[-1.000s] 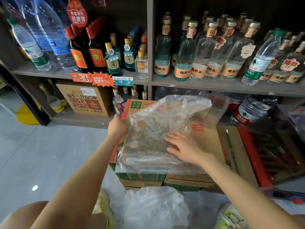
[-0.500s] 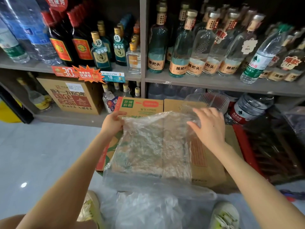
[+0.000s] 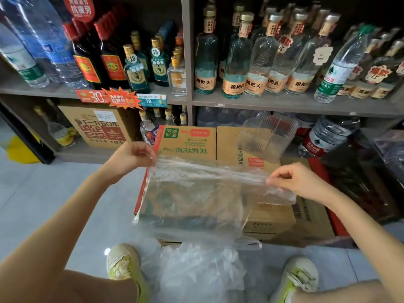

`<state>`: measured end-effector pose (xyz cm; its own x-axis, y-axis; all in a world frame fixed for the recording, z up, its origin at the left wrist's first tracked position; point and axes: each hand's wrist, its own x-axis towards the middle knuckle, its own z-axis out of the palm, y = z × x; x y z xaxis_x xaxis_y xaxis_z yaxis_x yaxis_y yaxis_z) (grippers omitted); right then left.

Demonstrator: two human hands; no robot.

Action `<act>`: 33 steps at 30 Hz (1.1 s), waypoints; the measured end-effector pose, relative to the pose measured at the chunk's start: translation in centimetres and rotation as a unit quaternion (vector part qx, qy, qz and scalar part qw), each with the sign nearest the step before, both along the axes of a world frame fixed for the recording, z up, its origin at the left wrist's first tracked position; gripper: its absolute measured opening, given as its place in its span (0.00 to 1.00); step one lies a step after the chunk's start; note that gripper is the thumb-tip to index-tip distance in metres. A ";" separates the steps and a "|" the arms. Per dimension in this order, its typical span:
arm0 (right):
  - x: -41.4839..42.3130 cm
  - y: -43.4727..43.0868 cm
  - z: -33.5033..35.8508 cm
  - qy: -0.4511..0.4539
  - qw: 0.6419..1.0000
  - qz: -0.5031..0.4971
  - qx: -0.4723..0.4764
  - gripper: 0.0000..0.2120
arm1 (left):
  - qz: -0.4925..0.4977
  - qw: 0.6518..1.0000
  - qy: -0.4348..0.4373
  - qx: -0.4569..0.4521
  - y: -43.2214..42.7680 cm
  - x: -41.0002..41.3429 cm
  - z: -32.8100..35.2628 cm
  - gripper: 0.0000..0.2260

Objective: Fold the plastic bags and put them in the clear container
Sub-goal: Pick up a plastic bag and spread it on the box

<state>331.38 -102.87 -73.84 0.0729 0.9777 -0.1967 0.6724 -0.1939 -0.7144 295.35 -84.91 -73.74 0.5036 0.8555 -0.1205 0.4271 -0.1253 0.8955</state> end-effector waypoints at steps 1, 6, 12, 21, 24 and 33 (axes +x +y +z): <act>0.1 -0.3 0.3 -0.006 1.000 0.003 -0.004 0.09 | -0.014 1.000 0.013 0.012 -0.3 -0.2 0.4 0.04; 0.2 -1.3 1.9 -0.006 1.000 -0.001 -0.002 0.11 | -0.064 0.975 0.155 0.148 -2.0 -0.5 1.3 0.08; 1.9 -3.3 3.0 -0.030 0.999 0.007 -0.007 0.15 | -0.097 0.951 0.195 0.221 -4.4 -0.8 3.0 0.08; 2.1 -5.4 4.5 -0.109 0.989 0.015 0.104 0.09 | -0.066 0.948 0.182 0.253 -5.0 -1.4 3.7 0.07; 1.9 -5.9 5.1 0.117 0.986 -0.041 0.114 0.06 | -0.018 0.964 0.162 0.211 -5.1 -1.7 3.7 0.06; 1.8 -6.2 5.1 0.066 0.989 -0.038 0.127 0.08 | 0.018 0.987 0.117 0.109 -5.2 -2.9 4.1 0.05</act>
<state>333.16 -109.09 -68.69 0.1389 0.9894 0.0423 0.5606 -0.0433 -0.8269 292.46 -90.16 -69.66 0.4517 0.8912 -0.0416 0.6274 -0.2841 0.7251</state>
